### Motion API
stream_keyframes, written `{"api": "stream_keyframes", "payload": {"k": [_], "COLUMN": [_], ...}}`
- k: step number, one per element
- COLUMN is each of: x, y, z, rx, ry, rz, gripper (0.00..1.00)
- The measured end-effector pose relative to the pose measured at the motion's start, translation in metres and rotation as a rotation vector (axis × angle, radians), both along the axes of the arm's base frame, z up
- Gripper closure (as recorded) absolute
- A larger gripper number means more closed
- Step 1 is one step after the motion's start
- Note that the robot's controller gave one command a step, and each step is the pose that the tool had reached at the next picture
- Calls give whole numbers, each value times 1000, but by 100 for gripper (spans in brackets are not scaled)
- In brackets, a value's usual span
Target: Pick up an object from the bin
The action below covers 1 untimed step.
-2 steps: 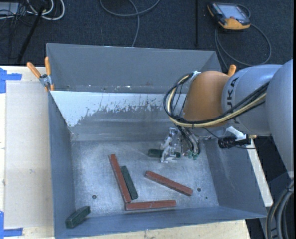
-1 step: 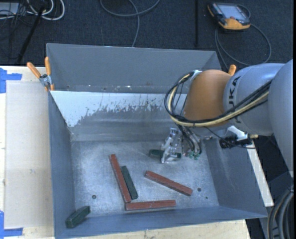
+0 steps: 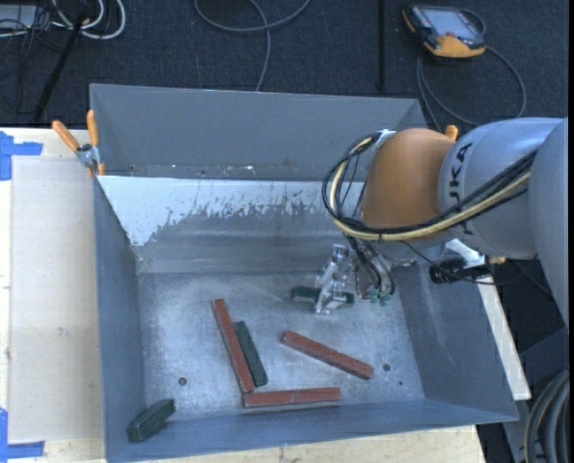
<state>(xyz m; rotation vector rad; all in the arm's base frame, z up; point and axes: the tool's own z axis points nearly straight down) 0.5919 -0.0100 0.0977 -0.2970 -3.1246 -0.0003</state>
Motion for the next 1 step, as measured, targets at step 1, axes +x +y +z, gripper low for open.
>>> {"api": "stream_keyframes", "payload": {"k": [1], "x": [1], "y": [0], "z": [12], "rx": [0], "ry": [-4], "rz": [0], "gripper": [100]}}
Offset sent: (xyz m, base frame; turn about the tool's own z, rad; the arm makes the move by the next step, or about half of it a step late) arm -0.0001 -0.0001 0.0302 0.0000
